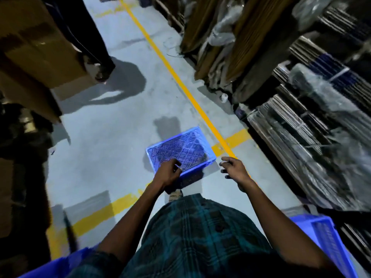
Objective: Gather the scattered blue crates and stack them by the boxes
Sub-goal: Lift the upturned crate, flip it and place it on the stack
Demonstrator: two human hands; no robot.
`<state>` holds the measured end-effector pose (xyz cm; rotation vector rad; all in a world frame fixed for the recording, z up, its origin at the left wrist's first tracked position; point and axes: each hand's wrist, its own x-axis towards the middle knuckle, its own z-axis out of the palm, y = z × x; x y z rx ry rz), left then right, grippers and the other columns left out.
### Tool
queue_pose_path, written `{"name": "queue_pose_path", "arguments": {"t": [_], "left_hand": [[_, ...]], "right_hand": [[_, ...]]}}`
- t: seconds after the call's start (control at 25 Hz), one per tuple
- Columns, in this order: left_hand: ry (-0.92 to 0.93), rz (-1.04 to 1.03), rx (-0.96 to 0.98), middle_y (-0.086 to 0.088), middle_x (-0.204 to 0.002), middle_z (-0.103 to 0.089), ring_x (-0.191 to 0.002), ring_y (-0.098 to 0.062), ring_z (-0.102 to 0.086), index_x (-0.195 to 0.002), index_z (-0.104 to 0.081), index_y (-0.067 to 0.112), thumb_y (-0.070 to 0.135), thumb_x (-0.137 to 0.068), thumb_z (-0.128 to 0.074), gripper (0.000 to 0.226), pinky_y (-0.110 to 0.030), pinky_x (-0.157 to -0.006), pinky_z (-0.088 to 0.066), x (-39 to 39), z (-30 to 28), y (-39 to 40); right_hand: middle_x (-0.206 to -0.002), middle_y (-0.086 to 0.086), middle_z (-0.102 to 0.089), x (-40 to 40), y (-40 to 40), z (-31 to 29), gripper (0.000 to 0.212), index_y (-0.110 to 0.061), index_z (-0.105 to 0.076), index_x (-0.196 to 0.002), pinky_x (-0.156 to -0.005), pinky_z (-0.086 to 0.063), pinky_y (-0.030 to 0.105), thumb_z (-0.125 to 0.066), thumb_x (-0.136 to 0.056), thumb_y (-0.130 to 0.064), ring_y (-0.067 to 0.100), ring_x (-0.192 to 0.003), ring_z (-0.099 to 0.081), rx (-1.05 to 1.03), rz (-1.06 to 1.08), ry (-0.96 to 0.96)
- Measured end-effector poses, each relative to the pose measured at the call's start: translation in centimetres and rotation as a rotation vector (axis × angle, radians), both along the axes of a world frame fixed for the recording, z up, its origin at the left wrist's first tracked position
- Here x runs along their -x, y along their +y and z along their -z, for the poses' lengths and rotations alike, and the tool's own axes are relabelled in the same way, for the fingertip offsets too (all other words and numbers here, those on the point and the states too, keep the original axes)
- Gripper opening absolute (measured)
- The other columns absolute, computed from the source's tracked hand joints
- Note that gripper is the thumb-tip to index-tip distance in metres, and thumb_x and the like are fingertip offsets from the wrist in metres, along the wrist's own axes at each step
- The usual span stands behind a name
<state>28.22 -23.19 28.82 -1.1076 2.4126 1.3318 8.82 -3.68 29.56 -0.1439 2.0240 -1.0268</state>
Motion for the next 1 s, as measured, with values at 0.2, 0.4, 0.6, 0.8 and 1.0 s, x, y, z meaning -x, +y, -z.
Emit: {"name": "queue_pose_path", "arguments": {"t": [0.2,0.4,0.6,0.8,1.0], "left_hand": [[-0.098,0.035,-0.115,-0.018,-0.095,-0.072,-0.092,-0.032,-0.068,-0.107,-0.066,0.007,0.04,-0.076,-0.047,0.05,-0.033,-0.072,-0.045,4.1,2.8,-2.4],[-0.223,-0.282,-0.177,-0.02,-0.112,-0.07,-0.105,-0.031,-0.064,-0.113,-0.065,0.005,0.037,-0.084,-0.053,0.045,-0.033,-0.082,-0.046,5.0,6.8,-3.1],[-0.313,-0.592,-0.217,-0.019,-0.11,-0.072,-0.106,-0.03,-0.066,-0.112,-0.067,0.005,0.023,-0.092,-0.063,0.027,-0.03,-0.085,-0.045,5.2,16.0,-3.0],[-0.341,-0.802,-0.27,-0.017,-0.108,-0.073,-0.105,-0.029,-0.067,-0.113,-0.066,0.006,0.022,-0.091,-0.064,0.027,-0.03,-0.087,-0.048,6.1,27.6,-4.1],[-0.272,-0.787,-0.218,-0.019,-0.117,-0.067,-0.109,-0.029,-0.063,-0.125,-0.057,0.001,0.015,-0.091,-0.063,0.037,-0.027,-0.083,-0.041,9.0,42.5,-4.7]], "right_hand": [[-0.099,0.01,-0.068,3.9,-1.7,3.5,0.027,-0.01,-0.062,-0.121,-0.059,-0.042,0.029,-0.056,-0.095,-0.01,0.021,-0.072,-0.06,-0.148,0.013,-0.021],[-0.109,0.018,-0.07,6.5,-7.5,10.0,0.019,-0.021,-0.063,-0.109,-0.062,-0.046,0.033,-0.058,-0.093,-0.013,0.028,-0.08,-0.064,-0.173,-0.192,-0.166],[-0.092,0.018,-0.068,9.3,-12.7,19.2,0.025,-0.013,-0.066,-0.112,-0.059,-0.045,0.033,-0.058,-0.089,-0.014,0.026,-0.076,-0.06,-0.241,-0.404,-0.136],[-0.088,0.009,-0.061,11.4,-15.7,31.6,0.026,-0.013,-0.069,-0.111,-0.063,-0.054,0.037,-0.057,-0.087,-0.015,0.027,-0.075,-0.061,-0.293,-0.393,-0.058],[-0.097,0.01,-0.052,10.6,-16.1,46.8,0.044,-0.006,-0.056,-0.113,-0.072,-0.041,0.026,-0.057,-0.077,-0.031,0.021,-0.088,-0.049,-0.311,-0.3,0.063]]}}
